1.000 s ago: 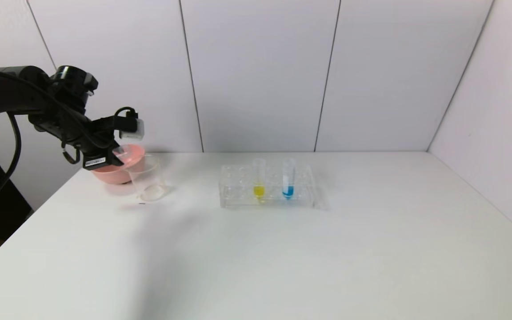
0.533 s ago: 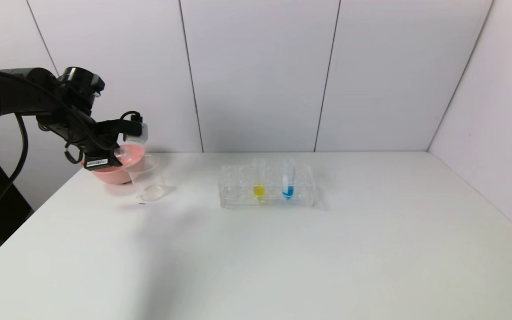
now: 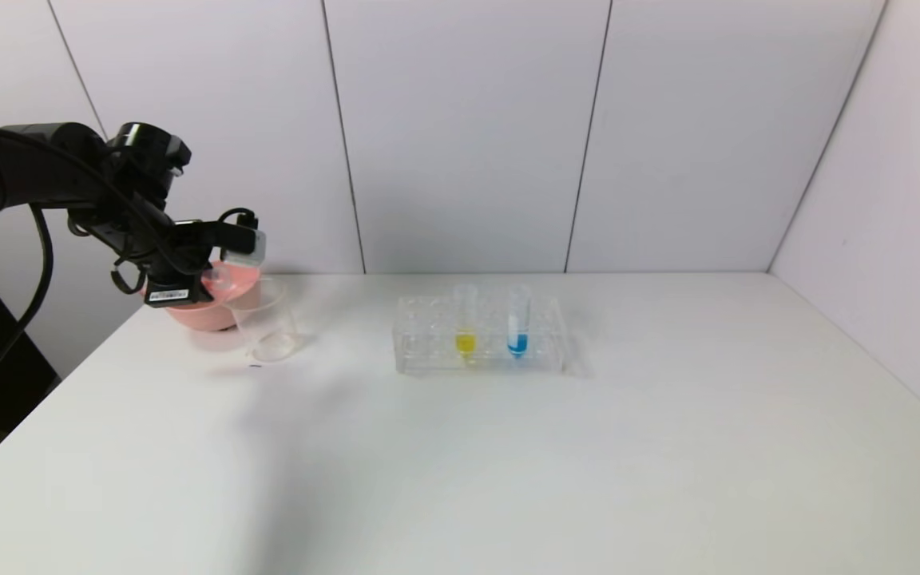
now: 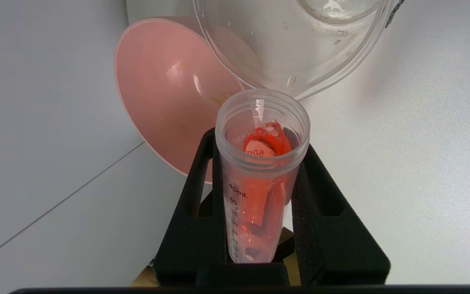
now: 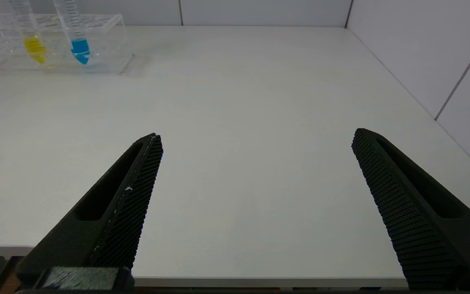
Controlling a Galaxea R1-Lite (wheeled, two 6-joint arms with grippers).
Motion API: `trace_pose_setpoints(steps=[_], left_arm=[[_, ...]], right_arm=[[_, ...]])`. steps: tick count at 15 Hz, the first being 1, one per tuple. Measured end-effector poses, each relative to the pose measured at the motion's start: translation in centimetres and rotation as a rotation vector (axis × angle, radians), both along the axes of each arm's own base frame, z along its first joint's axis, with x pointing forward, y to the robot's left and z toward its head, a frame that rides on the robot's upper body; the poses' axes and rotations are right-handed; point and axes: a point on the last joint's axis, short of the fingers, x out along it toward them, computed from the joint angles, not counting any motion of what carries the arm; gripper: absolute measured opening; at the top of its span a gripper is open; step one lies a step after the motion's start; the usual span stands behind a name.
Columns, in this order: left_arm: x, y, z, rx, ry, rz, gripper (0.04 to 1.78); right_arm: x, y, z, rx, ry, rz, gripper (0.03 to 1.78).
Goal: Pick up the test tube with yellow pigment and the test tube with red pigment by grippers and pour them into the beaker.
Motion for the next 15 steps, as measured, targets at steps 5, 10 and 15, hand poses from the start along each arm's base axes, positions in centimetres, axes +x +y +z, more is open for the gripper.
trace_pose_setpoints(steps=[5, 10, 15], left_arm=[[0.05, -0.11, -0.01, 0.010, -0.002, 0.000, 0.47], [0.16, -0.59, -0.11, 0.050, -0.001, 0.015, 0.47], [0.22, -0.83, -0.13, 0.061, -0.002, 0.000, 0.47]], right_arm=[[0.00, 0.00, 0.00, 0.000, 0.000, 0.000, 1.70], [0.00, 0.00, 0.00, 0.000, 0.000, 0.000, 1.70], [0.00, 0.00, 0.00, 0.000, 0.000, 0.000, 1.70]])
